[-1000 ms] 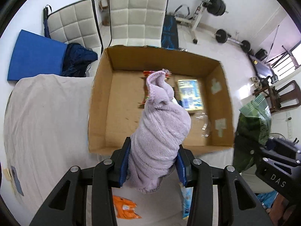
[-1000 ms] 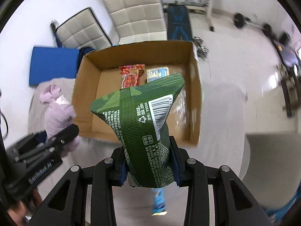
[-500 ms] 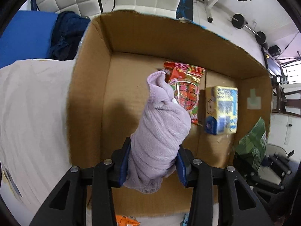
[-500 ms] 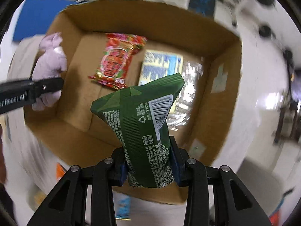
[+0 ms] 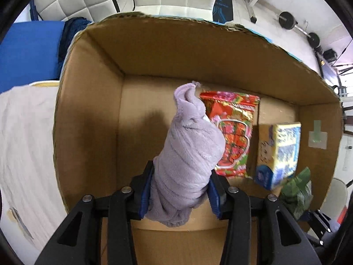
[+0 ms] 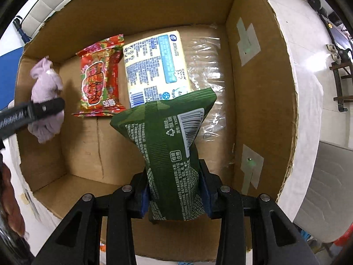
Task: Organize soft objects
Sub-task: 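Carry sock and green bag into the box and open both tools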
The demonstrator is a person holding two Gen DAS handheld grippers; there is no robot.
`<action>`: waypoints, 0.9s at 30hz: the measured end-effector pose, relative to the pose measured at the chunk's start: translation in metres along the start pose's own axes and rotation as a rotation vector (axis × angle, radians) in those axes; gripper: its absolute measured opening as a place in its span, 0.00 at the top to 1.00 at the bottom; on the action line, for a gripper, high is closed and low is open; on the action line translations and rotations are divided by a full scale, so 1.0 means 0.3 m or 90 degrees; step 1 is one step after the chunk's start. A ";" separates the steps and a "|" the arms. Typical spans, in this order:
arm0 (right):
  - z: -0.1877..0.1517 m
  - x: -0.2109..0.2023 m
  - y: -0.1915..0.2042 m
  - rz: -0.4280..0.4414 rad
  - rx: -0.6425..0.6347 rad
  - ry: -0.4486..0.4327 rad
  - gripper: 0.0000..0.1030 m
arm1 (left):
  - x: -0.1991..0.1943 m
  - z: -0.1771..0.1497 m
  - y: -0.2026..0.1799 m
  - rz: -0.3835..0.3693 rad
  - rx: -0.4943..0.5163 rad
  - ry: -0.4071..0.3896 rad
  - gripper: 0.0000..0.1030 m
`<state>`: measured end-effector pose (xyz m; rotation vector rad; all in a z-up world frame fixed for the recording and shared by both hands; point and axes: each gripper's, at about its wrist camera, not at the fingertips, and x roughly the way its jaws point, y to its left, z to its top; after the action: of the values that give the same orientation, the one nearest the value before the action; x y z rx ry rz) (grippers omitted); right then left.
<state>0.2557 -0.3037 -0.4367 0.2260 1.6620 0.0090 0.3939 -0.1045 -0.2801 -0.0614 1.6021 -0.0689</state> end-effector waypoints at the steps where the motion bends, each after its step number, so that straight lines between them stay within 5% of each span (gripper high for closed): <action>1: 0.008 0.012 0.006 -0.004 0.000 0.004 0.59 | 0.004 0.005 0.000 0.005 -0.001 0.002 0.58; 5: 0.023 0.024 -0.002 0.019 0.000 0.018 0.43 | 0.015 0.021 0.002 0.007 -0.011 0.010 0.49; 7: 0.018 0.019 0.012 0.023 -0.009 0.016 0.33 | 0.001 0.028 0.013 -0.004 -0.019 0.007 0.33; 9: 0.014 0.008 0.033 0.020 -0.020 0.004 0.10 | -0.013 0.024 0.016 -0.008 -0.023 -0.002 0.19; 11: 0.011 -0.008 0.043 0.019 -0.024 -0.008 0.02 | -0.027 0.019 0.021 -0.011 -0.022 -0.006 0.16; 19: -0.023 -0.064 0.030 0.014 -0.006 -0.048 0.00 | -0.106 -0.050 0.038 -0.032 -0.010 -0.027 0.11; 27: -0.093 -0.155 0.024 -0.003 -0.012 -0.098 0.00 | -0.274 -0.230 0.007 0.009 0.028 -0.120 0.11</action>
<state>0.2332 -0.3001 -0.3869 0.2029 1.5085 0.0041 0.3277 -0.0953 -0.1964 -0.0220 1.4112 -0.0848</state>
